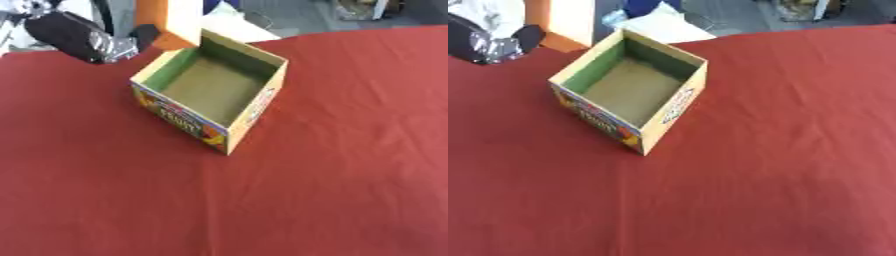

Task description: Pick up objects on the table and place them in the box.

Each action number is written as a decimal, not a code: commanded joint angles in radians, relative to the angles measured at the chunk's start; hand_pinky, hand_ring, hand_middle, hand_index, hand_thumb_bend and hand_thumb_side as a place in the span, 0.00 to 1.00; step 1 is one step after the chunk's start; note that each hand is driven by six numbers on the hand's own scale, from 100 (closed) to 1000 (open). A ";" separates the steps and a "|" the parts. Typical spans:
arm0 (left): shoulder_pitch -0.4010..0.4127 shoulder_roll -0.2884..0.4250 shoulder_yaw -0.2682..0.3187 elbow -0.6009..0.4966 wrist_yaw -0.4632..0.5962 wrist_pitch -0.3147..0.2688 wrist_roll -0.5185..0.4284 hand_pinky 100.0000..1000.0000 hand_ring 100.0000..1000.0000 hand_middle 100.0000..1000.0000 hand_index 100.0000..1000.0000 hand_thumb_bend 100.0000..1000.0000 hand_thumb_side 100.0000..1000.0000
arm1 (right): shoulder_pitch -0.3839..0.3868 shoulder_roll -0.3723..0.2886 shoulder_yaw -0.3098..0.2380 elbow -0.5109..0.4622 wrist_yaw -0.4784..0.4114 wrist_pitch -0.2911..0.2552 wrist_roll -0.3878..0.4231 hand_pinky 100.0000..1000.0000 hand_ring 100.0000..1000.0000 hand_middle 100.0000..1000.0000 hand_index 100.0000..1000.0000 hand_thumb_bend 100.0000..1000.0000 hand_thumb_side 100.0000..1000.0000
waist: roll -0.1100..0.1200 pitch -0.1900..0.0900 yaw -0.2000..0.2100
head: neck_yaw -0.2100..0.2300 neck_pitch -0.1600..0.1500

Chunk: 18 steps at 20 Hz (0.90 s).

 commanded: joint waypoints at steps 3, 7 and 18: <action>-0.083 -0.085 0.012 0.181 -0.100 -0.069 0.001 0.66 0.64 0.46 0.53 0.00 0.18 | -0.019 -0.014 -0.002 -0.015 -0.015 -0.007 0.010 0.59 0.72 0.45 0.67 0.00 0.77 | -0.007 0.002 -0.013 | 0.018 -0.032; -0.105 -0.127 0.019 0.264 -0.199 -0.134 0.048 0.66 0.65 0.47 0.54 0.00 0.17 | -0.032 -0.011 0.001 -0.015 -0.021 -0.008 0.016 0.59 0.72 0.45 0.67 0.00 0.77 | -0.007 0.014 -0.018 | 0.023 -0.039; -0.098 -0.195 0.017 0.398 -0.395 -0.236 0.161 0.67 0.66 0.48 0.56 0.00 0.16 | -0.048 -0.004 0.006 -0.015 -0.033 -0.009 0.028 0.59 0.72 0.45 0.67 0.00 0.77 | -0.013 0.028 -0.023 | 0.031 -0.057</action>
